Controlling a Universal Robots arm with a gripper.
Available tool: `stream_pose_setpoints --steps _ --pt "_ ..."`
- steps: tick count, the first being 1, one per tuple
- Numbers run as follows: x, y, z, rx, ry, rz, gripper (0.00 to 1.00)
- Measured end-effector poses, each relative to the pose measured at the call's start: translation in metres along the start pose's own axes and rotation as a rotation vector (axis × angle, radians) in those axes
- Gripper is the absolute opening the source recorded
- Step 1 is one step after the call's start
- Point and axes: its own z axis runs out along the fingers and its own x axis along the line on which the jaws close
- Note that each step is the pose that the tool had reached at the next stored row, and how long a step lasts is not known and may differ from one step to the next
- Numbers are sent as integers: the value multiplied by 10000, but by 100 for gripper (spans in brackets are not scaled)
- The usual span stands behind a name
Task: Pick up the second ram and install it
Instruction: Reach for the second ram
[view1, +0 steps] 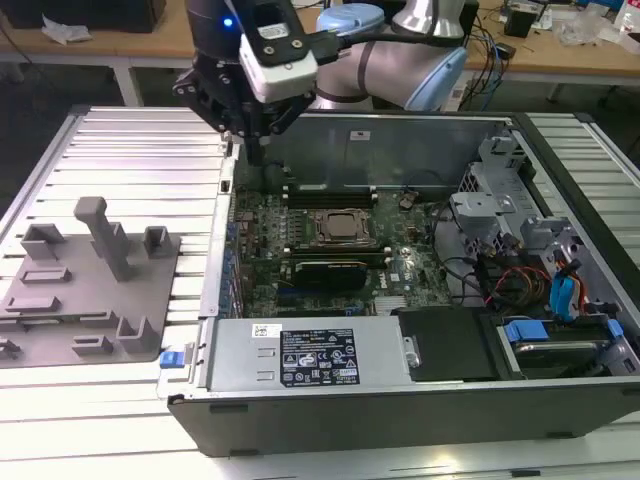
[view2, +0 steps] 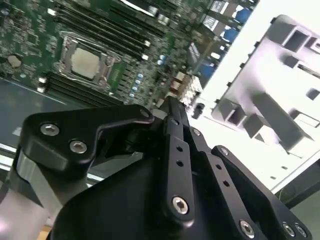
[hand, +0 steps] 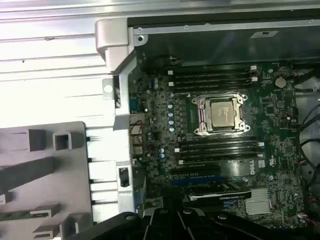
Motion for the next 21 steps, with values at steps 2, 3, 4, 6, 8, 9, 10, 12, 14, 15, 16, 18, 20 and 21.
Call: stream_pose_setpoints --steps 2,3,4,6,8,9,10,12,14,15,16,18,20,21 --pt "98 -7 -3 0 0 1 11" --pt "157 -11 -4 0 1 1 11" --pt "215 -16 -5 1 0 -1 11" --pt "352 -26 -7 0 0 0 11" --pt "440 -33 -9 1 0 1 11" --pt "517 -38 -11 1 1 1 11" --pt "562 -42 -11 0 0 -1 11" --pt "714 -53 -13 0 0 0 11" --pt "919 -70 -14 0 0 0 11" --pt "966 -74 -15 0 0 -1 11" --pt "1002 -77 -15 0 0 -1 11" --pt "1116 -85 -13 0 -1 0 11" --pt "1239 -95 -8 0 0 -1 11" --pt "1319 -101 -5 -1 -1 0 11"
